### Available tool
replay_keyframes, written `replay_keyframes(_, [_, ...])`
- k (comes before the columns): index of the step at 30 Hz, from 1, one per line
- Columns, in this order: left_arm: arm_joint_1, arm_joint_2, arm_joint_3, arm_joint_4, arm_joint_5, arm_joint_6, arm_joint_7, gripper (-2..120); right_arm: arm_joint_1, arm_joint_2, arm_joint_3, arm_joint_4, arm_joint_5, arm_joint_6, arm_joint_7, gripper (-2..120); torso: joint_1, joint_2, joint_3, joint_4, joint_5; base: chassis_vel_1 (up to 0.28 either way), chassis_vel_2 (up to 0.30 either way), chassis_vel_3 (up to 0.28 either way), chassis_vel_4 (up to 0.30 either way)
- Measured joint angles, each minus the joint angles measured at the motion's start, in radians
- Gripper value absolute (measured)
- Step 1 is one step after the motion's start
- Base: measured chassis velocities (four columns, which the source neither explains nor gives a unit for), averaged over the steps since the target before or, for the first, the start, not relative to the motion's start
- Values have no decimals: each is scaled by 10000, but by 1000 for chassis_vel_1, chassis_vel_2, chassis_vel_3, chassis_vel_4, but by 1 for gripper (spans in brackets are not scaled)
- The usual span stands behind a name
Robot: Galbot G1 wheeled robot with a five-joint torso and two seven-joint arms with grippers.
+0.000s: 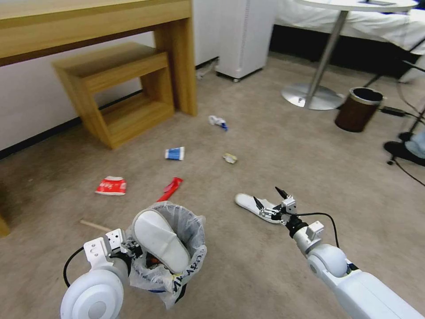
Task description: Pick up the trash bin and place the garbage on the floor into it.
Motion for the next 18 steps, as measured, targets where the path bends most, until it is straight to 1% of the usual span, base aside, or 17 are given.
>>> replay_keyframes(5, [46, 22, -12, -51, 88, 42, 28, 0, 23, 40, -81, -80, 53, -51, 130, 100, 0, 0, 0, 10, 1, -5, -9, -14, -4])
replay_keyframes(15, [170, -12, -4, -98, 237, 51, 71, 0, -4, 103, -165, -71, 95, -20, 111, 100, -1, 0, -1, 7, 1, 0, 0, 0, 0])
replay_keyframes(18, [216, -39, 23, -99, 320, 54, 83, 0, 34, 92, -187, -55, 94, -3, 76, 100, -1, 0, -1, 7, 1, -71, 58, 41, -74])
